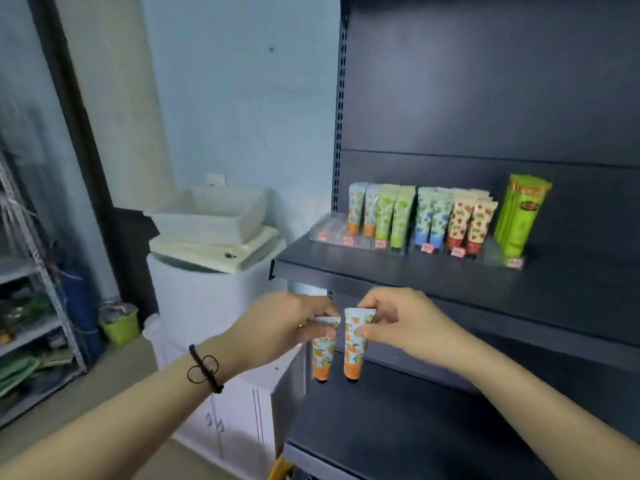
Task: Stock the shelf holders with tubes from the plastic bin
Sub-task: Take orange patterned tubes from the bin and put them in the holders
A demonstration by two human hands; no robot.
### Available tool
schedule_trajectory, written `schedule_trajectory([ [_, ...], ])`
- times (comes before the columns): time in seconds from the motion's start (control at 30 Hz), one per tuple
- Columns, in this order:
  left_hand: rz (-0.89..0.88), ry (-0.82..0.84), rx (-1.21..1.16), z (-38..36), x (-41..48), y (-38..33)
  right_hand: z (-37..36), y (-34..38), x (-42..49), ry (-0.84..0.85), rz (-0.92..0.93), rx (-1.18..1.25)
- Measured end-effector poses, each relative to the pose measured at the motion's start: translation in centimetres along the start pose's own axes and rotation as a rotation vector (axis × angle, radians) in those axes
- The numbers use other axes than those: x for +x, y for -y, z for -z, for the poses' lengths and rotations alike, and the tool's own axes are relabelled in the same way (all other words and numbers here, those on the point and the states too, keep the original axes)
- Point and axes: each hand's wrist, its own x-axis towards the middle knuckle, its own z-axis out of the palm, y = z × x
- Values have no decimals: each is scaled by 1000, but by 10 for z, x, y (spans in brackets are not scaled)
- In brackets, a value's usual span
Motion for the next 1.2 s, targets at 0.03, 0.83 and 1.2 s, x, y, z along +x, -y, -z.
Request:
schedule_trajectory([
  [0.03,-22,-20,20,15,9,2,11,11,7,-10,20,0],
  [0.83,140,34,-582,88,251,126,114,39,216,-400,-159,-527],
  [1.2,128,108,-509,49,266,141,102,16,228,-379,-247,-612],
])
